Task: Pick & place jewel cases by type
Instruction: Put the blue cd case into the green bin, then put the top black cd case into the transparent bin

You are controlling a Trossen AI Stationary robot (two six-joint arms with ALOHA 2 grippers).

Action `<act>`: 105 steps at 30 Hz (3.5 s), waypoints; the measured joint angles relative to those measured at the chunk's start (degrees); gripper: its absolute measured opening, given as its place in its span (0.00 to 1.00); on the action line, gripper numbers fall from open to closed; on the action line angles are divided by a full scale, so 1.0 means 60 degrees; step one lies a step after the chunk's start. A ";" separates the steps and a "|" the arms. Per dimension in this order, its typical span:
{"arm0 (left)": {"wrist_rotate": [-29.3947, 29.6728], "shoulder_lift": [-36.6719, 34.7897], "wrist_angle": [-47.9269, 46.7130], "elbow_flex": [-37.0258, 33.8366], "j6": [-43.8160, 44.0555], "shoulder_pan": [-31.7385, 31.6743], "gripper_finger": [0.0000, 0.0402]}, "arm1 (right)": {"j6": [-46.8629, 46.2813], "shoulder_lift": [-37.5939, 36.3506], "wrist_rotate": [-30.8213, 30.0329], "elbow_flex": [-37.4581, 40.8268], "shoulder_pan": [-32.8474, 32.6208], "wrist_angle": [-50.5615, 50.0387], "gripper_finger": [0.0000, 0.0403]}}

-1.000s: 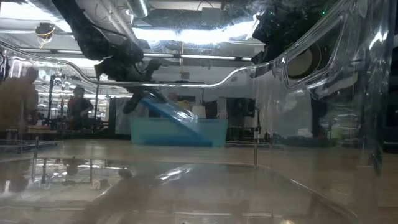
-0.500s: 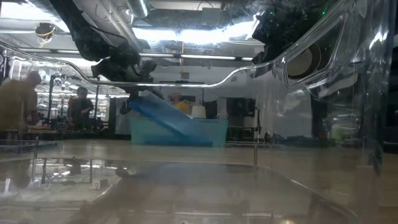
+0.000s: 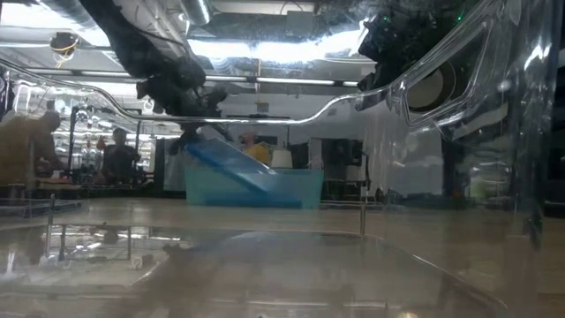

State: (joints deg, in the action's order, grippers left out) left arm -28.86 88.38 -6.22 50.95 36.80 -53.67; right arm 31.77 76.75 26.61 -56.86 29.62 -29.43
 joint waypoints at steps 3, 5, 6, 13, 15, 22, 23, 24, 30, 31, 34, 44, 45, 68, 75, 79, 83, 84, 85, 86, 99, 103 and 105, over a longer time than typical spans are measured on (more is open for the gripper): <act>0.0498 0.0000 -0.1180 0.0473 -0.0770 -0.0018 0.40 | 0.0013 0.0000 0.0000 0.0000 0.0000 -0.0004 0.02; 0.0803 0.0000 -0.1676 0.0717 -0.1139 -0.0018 0.40 | 0.0043 0.0000 0.0000 0.0000 0.0001 -0.0004 0.02; 0.0915 0.0000 -0.1891 0.0808 -0.1231 -0.0018 0.40 | 0.0050 0.0000 0.0000 0.0000 -0.0002 -0.0004 0.02; 0.1277 0.0000 -0.2424 0.1176 -0.1492 -0.0018 0.40 | 0.0073 0.0000 0.0000 0.0000 -0.0001 -0.0005 0.02; 0.1345 0.0000 -0.2499 0.1185 -0.1495 -0.0047 0.40 | 0.0073 0.0000 0.0000 0.0000 -0.0002 -0.0007 0.02; 0.1382 -0.0108 -0.2870 0.1185 -0.1592 -0.0530 0.40 | 0.0257 0.0000 0.0033 0.0000 0.0001 -0.0182 0.02; 0.1388 -0.0189 -0.2848 0.1185 -0.1592 -0.0610 0.40 | 0.0287 0.0000 0.0033 0.0000 -0.0001 -0.0233 0.02; 0.1388 -0.0284 -0.2850 0.1185 -0.1592 -0.0700 0.40 | 0.0305 0.0000 0.0036 0.0000 -0.0002 -0.0275 0.02; 0.1805 -0.1058 -0.3361 0.1185 -0.1767 -0.1122 0.40 | 0.0513 0.0000 0.0038 0.0001 -0.0002 -0.0420 0.02; 0.1914 -0.1193 -0.3558 0.1185 -0.1839 -0.1149 0.40 | 0.0548 0.0000 0.0036 0.0000 -0.0002 -0.0439 0.02; 0.2203 -0.1443 -0.4275 0.1185 -0.1962 -0.0961 0.40 | 0.0604 0.0000 0.0036 0.0003 -0.0002 -0.0444 0.02; 0.4215 -0.1448 -0.5828 0.1181 -0.2497 0.0493 0.28 | 0.0718 0.0000 0.0033 0.0000 -0.0002 -0.0437 0.02; 0.4287 -0.1427 -0.5858 0.1181 -0.2518 0.0544 0.25 | 0.0718 0.0000 0.0033 0.0000 -0.0001 -0.0437 0.02; 0.4029 -0.1031 -0.5579 0.0624 -0.1914 0.2090 0.00 | 0.0765 0.0000 0.0029 0.0002 0.0001 -0.0485 0.02; 0.3850 -0.0452 -0.4971 0.0606 -0.1784 0.2483 0.01 | 0.0758 0.0000 0.0029 0.0000 -0.0001 -0.0662 0.02; 0.3928 -0.0470 -0.4675 0.0606 -0.1654 0.2494 0.01 | 0.0758 0.0000 0.0025 0.0004 0.0001 -0.0907 0.02; 0.3876 -0.0717 -0.4701 0.0606 -0.1660 0.2387 0.00 | 0.0758 0.0000 0.0022 0.0004 -0.0002 -0.1063 0.02; 0.3850 -0.0821 -0.4704 0.0606 -0.1666 0.2359 0.00 | 0.0758 0.0000 0.0022 0.0004 -0.0002 -0.1075 0.02; 0.3817 -0.0954 -0.4684 0.0606 -0.1673 0.2357 0.01 | 0.0758 0.0000 0.0015 0.0004 0.0001 -0.1075 0.02; 0.3783 -0.1105 -0.4635 0.0606 -0.1696 0.2357 0.01 | 0.0758 0.0000 -0.0002 0.0004 -0.0001 -0.1075 0.02; 0.3749 -0.4806 -0.4135 0.0624 -0.1760 0.3844 0.01 | -0.0297 0.1320 -0.0869 0.0004 0.0001 0.0225 0.02; 0.4435 -0.5635 -0.4131 0.0624 -0.1658 0.4645 0.01 | -0.0951 0.2694 -0.1204 0.0004 0.0001 0.1098 0.02; 0.4627 -0.5943 -0.4133 0.0624 -0.1660 0.4943 0.01 | -0.1447 0.3222 -0.1472 0.0004 -0.0002 0.1324 0.02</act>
State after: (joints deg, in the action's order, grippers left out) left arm -1.10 52.72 -31.02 54.70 26.84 -24.01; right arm 23.09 96.08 17.78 -56.84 29.61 -21.49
